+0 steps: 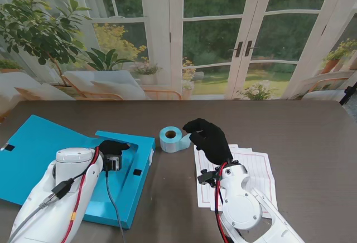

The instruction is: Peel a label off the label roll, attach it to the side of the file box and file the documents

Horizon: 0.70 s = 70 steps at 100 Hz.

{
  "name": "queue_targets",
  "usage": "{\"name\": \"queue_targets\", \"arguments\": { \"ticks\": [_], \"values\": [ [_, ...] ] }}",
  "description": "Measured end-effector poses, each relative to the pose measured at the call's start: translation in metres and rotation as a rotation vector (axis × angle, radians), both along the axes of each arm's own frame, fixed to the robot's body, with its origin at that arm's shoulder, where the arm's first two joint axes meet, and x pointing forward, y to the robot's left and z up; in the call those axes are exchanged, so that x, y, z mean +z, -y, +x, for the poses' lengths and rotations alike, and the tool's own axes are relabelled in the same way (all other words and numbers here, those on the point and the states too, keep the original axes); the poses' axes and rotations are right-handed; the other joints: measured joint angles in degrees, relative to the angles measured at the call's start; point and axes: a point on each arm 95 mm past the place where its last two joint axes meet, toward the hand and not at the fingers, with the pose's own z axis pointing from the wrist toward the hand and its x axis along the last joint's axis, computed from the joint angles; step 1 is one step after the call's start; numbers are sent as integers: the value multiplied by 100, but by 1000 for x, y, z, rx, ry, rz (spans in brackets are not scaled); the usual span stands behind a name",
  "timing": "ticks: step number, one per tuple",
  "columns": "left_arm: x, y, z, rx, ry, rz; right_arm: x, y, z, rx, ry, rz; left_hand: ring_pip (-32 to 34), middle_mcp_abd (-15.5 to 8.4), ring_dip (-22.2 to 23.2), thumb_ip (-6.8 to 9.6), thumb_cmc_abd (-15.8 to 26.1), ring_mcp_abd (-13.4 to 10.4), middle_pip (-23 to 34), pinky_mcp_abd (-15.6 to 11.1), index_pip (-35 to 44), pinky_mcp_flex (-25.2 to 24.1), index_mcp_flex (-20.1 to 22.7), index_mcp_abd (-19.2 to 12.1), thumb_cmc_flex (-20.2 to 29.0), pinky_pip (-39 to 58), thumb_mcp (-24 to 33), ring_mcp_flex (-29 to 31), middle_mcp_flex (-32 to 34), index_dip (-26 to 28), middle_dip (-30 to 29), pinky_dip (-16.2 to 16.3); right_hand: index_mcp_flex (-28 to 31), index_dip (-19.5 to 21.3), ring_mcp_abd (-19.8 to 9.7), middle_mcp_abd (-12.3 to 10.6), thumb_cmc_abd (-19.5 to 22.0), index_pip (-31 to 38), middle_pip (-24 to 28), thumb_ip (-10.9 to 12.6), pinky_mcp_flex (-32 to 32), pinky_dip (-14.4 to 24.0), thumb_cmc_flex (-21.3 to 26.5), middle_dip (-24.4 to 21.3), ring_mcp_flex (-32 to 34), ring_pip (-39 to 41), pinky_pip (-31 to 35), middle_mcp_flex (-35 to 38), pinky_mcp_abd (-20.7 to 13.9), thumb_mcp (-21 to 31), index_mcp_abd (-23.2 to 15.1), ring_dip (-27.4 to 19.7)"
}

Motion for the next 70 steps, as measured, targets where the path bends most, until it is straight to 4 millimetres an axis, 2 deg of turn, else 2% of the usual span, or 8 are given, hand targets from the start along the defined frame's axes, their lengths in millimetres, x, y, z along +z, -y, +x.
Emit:
{"name": "queue_targets", "arguments": {
  "ticks": [28, 35, 41, 54, 62, 70],
  "values": [
    [41, -6, -8, -56, 142, 63, 1, 5, 3, -26, -1, -46, 0, 19, -7, 23, 1, 1, 35, -1, 0, 0, 5, 0, -135, -2, -9, 2, 45, 1, -53, -65, 0, 0, 0, 5, 0, -9, 6, 0, 0, 1, -1, 9, 0, 0, -1, -2, 0, 0, 0, 0],
    [52, -7, -8, -58, 207, 59, 1, 7, 4, -38, -8, -63, 0, 30, -7, 19, 0, 11, 38, -1, 3, 0, 17, 0, -251, -2, -29, 13, 123, 2, -53, -65, -1, 0, 0, 23, 0, -13, 159, -1, 0, 1, -8, 67, -59, -22, -1, -122, -1, -2, 0, 0],
    [61, -6, -9, -67, 258, 57, 2, 10, 5, -49, -12, -94, -1, 60, -7, 43, -5, 96, 46, -1, 20, 16, 26, 2, -365, 10, 3, 107, 278, 2, -53, -62, -69, 0, -1, 51, 20, -68, 164, -127, 0, 12, -152, 116, -143, -37, -1, -212, -5, -85, 0, 0],
    [77, 2, -12, -129, 347, 90, 6, 21, 10, -64, -19, -177, 29, 179, 135, 48, -18, 270, 62, 69, 151, 2, 392, 12, -787, 280, 504, 353, 662, 31, 23, 410, -218, 7, -23, 52, -1, -141, 462, -307, 0, 102, -312, 281, -213, 48, -2, -422, -73, -139, 0, 5],
    [81, 9, -14, -184, 416, 105, 9, 31, 13, -86, -19, -202, 83, 224, 202, 23, -191, 421, 116, 146, 176, -27, 628, 12, -1065, 430, 794, 521, 992, 31, 68, 746, -309, 8, -67, 53, -1, -112, 450, -425, 0, 107, -377, 352, -310, 73, -2, -503, -96, -164, 0, 1],
    [83, 17, -16, -244, 482, 122, 12, 45, 15, -112, -12, -266, 97, 240, 214, 14, -244, 553, 190, 237, 187, -29, 814, -62, -1247, 443, 1042, 652, 1186, 47, 118, 936, -367, 8, -100, 53, 10, -129, 553, -513, 0, 108, -524, 426, -354, 94, -2, -564, -152, -170, 0, 38]
  ]
}}
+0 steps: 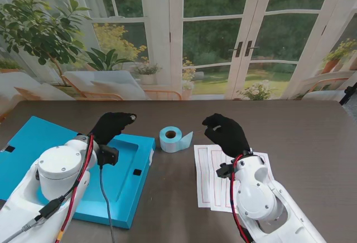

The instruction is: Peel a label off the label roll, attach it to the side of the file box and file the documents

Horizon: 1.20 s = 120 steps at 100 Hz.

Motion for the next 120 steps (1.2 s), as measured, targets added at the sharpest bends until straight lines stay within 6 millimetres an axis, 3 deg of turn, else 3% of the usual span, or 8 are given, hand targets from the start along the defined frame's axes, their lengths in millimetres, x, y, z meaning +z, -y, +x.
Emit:
{"name": "queue_targets", "arguments": {
  "ticks": [21, 27, 54, 81, 99, 120],
  "values": [
    [-6, 14, -6, -144, 130, 155, 4, 38, 2, -61, -23, -82, 2, -65, 5, 33, -288, 156, 4, 199, 126, 26, 321, -389, -597, 1, 398, 294, 421, 28, 2, 120, -141, 29, -55, 0, -10, 19, 117, -159, 0, 1, -203, 152, -119, 158, 0, -236, -69, -21, -3, 12],
    [-9, 15, -7, -169, 165, 176, 3, 49, 2, -74, -33, -113, 2, -113, 5, 32, -310, 162, 5, 226, 97, 31, 358, -481, -783, 1, 566, 298, 437, 28, -49, 120, -117, 31, -101, 0, -6, 57, 179, -316, 0, 1, -276, 196, -116, 192, 0, -353, -105, -14, -6, 55],
    [-22, 18, -15, -195, 211, 163, -5, 90, -2, -118, -102, -244, 4, -161, 3, 28, -311, 162, 4, 243, 160, 31, 377, -501, -879, -2, 632, 344, 470, 31, -107, 114, -553, 90, -266, -1, 3, 19, 364, -652, 0, 13, -690, 399, -408, 384, 0, -795, -356, -4, -14, 135],
    [-36, 20, -18, -183, 214, 137, -15, 125, -9, -164, -175, -351, 4, -108, -65, 28, -413, 162, 4, 243, 162, 30, 485, -494, -879, -3, 639, 356, 567, 30, -114, 52, -1159, 268, -559, -196, -916, 311, 920, -790, 0, 175, -782, 840, -706, 920, 7, -1434, -667, 223, 88, 405],
    [-41, 22, -18, -184, 215, 140, -29, 145, -13, -197, -248, -454, 4, -73, -73, 28, -413, 162, 8, 244, 162, 26, 518, -489, -879, -4, 639, 358, 642, 30, -114, 47, -1214, 591, -629, -229, -1485, 717, 1541, -894, 0, 608, -852, 1393, -666, 1781, 865, -1495, -884, 492, 315, 790],
    [-47, 24, -18, -192, 208, 139, -49, 162, -18, -310, -343, -465, 4, -34, -75, 28, -413, 162, 8, 244, 162, 17, 519, -485, -878, -9, 639, 358, 642, 30, -114, -8, -1205, 689, -710, -229, -1552, 919, 1802, -895, 2, 769, -852, 1633, -106, 2402, 1760, -1398, -1017, 490, 472, 972]
  ]
}}
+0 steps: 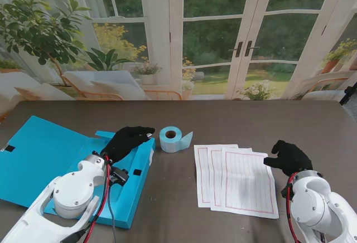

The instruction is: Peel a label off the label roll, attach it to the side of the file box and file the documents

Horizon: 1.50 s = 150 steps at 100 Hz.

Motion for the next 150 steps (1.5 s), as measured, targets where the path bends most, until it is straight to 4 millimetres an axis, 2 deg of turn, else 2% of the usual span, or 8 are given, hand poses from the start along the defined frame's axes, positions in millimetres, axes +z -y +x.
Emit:
{"name": "queue_targets", "arguments": {
  "ticks": [34, 70, 73, 80, 84, 91, 128, 150],
  "values": [
    [-3, 9, 4, -35, -50, 14, -20, 0, 3, -111, -103, -10, 0, 52, -5, 0, 0, 0, 0, 0, 0, -1, 6, 22, 2, -76, 0, 1, 0, 0, 0, -121, 1, -218, -57, 179, 0, -351, -287, 0, 84, -79, 95, -356, 729, 133, 560, 67, -11, 2, 276, -90],
    [12, 12, 7, -64, -38, 71, -29, -1, 11, -141, -213, -8, 0, 59, -5, 0, 0, 0, 0, 1, 0, -2, 6, 25, 3, -137, -109, 2, 0, 0, 0, -240, 336, -328, 2, 369, 173, -413, -209, -2, 91, -77, -80, -414, 1335, 477, 988, 436, 52, -43, 419, -52],
    [12, 12, 7, -65, -38, 73, -30, -1, 11, -141, -230, -9, 0, 60, -6, 0, 0, 0, 0, 1, 0, -2, 7, 26, 3, -137, -120, 2, 0, 0, 0, -243, 378, -339, 2, 388, 167, -414, -145, -105, 91, -82, -80, -414, 1418, 491, 989, 511, 56, -18, 442, -50],
    [13, 11, 7, -66, -40, 76, -31, 2, 12, -152, -250, -24, 0, 61, -5, -1, 0, 0, 0, 1, 0, -2, 7, 44, 3, -137, -143, 2, 0, 0, 0, -244, 381, -341, 2, 441, 171, -417, -180, -108, 94, -124, -80, -416, 1482, 506, 989, 517, 115, -18, 529, -43],
    [13, 11, 6, -66, -42, 77, -31, 3, 13, -163, -254, -34, 0, 62, -5, -1, 0, 0, 0, 1, 0, -2, 7, 61, 3, -137, -144, 2, 0, 0, 0, -246, 383, -369, 6, 465, 311, -423, -137, -213, 94, -153, -154, -416, 1546, 533, 989, 572, 122, -48, 567, -43],
    [12, 10, 6, -65, -47, 80, -32, 5, 13, -178, -268, -47, 0, 67, -5, -1, 4, 0, 0, 1, 0, -2, 7, 71, 4, -137, -158, 2, 0, 0, 0, -250, 496, -430, 14, 513, 459, -450, -111, -215, 94, -217, -283, -384, 1546, 533, 996, 676, 145, -28, 628, -43],
    [11, 10, 3, -70, -67, 105, -40, 12, 15, -192, -348, -64, 0, 109, -5, -1, 5, 0, 0, 1, 0, -3, 8, 79, 5, -140, -207, -22, 0, 0, 0, -314, 1051, -444, 49, 544, 675, -438, 54, -359, 99, -310, -384, -212, 1838, 560, 1098, 1202, 239, -15, 611, -41],
    [12, 10, 2, -78, -72, 124, -43, 15, 16, -189, -382, -52, 0, 109, -6, -1, 7, 0, 0, 1, 0, -3, 8, 80, 11, -140, -265, -27, -5, 7, 0, -316, 1639, -454, 49, 539, 889, -506, 183, -412, 101, -388, -438, 133, 1906, 603, 1132, 1356, 253, -20, 220, 4]
  ]
}}
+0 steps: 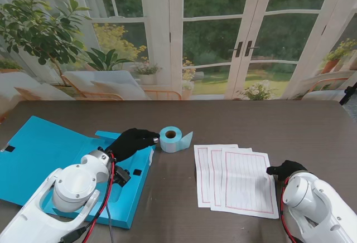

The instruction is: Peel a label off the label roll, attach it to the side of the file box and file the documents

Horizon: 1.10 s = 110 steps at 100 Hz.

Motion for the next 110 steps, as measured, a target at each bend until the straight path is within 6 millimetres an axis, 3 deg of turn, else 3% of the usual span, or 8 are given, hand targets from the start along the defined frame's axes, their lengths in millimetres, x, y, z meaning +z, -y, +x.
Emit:
{"name": "queue_targets", "arguments": {
  "ticks": [30, 41, 56, 66, 78, 88, 98, 110],
  "values": [
    [1, -1, -3, 3, -9, 12, -3, 0, 5, 13, -41, 39, 0, 1, 0, 0, 2, 0, 0, 0, 0, 0, 0, 0, 3, 0, -61, 0, 0, 12, 0, -6, 481, 153, -49, -85, -9, 15, -27, 0, -46, -33, 6, 66, -111, 15, 1, -133, -41, 0, -315, 51],
    [1, 0, -4, 3, -11, 12, -1, 1, 9, 21, -69, 54, 0, 1, 0, 0, 62, 0, 0, 0, 0, 0, 0, 1, 8, 0, -65, 0, 0, 13, 0, -9, 451, 323, -122, -126, -332, 26, -36, 7, -88, -34, 207, 66, -260, 51, 1, -307, -120, -17, -333, 57],
    [1, 0, -5, 4, -19, 14, -2, 5, 13, 16, -88, 66, 0, 2, 0, 0, 62, 0, 0, 0, 0, 0, 0, 2, 57, 0, -128, 0, 0, 13, 0, -15, 470, 573, -279, -163, -881, 267, -29, 418, -90, -34, 683, 66, -257, 191, 1, -381, -191, -31, -510, 63],
    [1, 0, -5, 1, -22, 14, -4, 7, 14, 13, -98, 73, 0, 2, 0, 0, 62, 0, 0, 0, 0, 0, 1, 2, 58, -1, -128, 0, 0, 14, 0, -68, 474, 673, -348, -194, -894, 558, 125, 464, -91, -34, 1048, 150, -256, 284, 1, -363, -247, 1, -658, 70],
    [1, 0, -6, -1, -26, 16, -6, 8, 15, 7, -104, 89, 0, 2, 0, 0, 62, 0, 0, 0, 0, 0, 2, 4, 60, -1, -139, 0, -1, 14, 0, -72, 475, 342, -386, -224, -964, 934, 264, -313, -92, -34, 1474, 247, -257, 295, 1, -275, -250, -263, -661, 70],
    [1, 0, -6, -3, -26, 19, -6, 8, 16, 5, -108, 100, 0, 2, 0, 0, 116, 0, 0, 0, 0, 0, 4, 52, 102, -1, -200, 0, -1, 18, 0, -74, 477, 288, -395, -224, -965, 981, 336, -1154, -92, -34, 1716, 247, -256, 296, 1, -274, -251, -458, -656, 72],
    [1, 0, -6, -2, -28, 20, -6, 9, 17, 10, -113, 102, 0, 3, 0, 0, 116, 0, 0, 0, 0, 0, 4, 58, 106, -1, -201, 0, -1, 18, 0, -75, 477, 293, -433, -227, -964, 999, 361, -2405, -92, -34, 2044, 247, -257, 332, -4, -233, -253, -871, -656, 131],
    [1, 0, -7, 0, -32, 21, -7, 10, 16, 6, -106, 105, 0, 3, 0, 0, 116, 0, 0, 0, 0, 0, 16, 60, 107, -2, -238, 0, -1, 20, 0, -78, 364, 158, -602, -429, -956, 1301, 263, -4172, -93, -34, 2676, 244, -57, 578, -7, 154, -255, -1166, -843, 187]
  ]
}}
